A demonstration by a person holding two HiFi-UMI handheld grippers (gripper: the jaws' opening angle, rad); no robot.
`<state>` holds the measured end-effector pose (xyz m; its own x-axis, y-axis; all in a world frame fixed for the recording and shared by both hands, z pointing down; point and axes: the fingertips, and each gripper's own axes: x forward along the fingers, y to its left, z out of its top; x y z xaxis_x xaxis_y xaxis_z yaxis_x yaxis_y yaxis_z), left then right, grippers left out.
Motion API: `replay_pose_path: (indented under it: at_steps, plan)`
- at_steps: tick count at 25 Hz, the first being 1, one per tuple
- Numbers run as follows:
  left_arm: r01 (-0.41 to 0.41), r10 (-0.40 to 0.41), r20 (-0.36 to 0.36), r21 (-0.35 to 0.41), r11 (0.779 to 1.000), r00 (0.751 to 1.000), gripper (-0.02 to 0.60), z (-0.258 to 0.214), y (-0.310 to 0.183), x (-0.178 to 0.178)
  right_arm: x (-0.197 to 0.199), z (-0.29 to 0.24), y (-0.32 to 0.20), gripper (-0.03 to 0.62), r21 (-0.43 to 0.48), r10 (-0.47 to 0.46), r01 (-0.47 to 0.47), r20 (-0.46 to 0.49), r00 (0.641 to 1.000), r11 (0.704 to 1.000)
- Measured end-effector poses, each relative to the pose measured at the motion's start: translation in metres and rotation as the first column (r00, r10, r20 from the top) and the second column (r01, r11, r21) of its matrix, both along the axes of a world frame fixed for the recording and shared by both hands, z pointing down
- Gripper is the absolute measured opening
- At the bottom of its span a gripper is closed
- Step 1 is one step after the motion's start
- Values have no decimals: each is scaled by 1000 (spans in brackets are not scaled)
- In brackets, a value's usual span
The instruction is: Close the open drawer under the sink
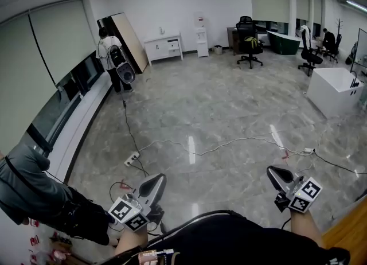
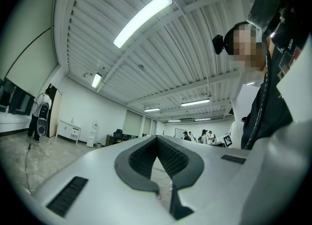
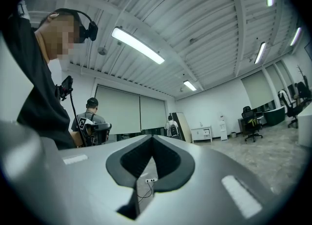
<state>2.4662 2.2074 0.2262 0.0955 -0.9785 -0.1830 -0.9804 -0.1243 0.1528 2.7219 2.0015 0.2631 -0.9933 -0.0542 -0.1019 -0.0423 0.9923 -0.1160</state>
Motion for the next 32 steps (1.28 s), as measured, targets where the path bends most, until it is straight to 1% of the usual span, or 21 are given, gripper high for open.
replay_pose_path:
  at_steps: [5,11,14,17,19,21,24,28,32]
  plan:
    - [-32,32,-13,-14,999,999,0,11,-37,40,42,10,-26,0,-9,17,-17,-11,1000,1000]
    - [-55,54,-39,-41,998,998,0,22,-65,77,75,24,-43,0,-34,9,-10,-38,999,999]
    - [-71,68,-35,-65,995,997,0,24,-77,89,80,31,-52,0,-54,7,-9,-33,999,998]
    - [-71,70,-17,-81,994,997,0,28,-83,87,72,44,-57,0,-78,-7,4,-38,999,997]
    - [-70,68,-22,-71,995,997,0,28,-85,77,59,50,-59,0,-82,-19,15,-47,999,997]
    - [-72,69,-43,-64,995,997,0,31,-89,63,42,54,-63,0,-83,-26,21,-55,998,996]
    - [-71,67,-56,-80,994,996,0,45,-92,33,10,54,-66,0,-70,-29,24,-67,997,997]
    - [-75,72,-50,-60,995,996,0,50,-91,-29,-54,50,-68,0,-35,-14,12,-70,997,999]
    - [-61,60,-31,-40,997,998,0,36,-79,-100,-126,37,-59,0,-4,-18,18,-69,997,1000]
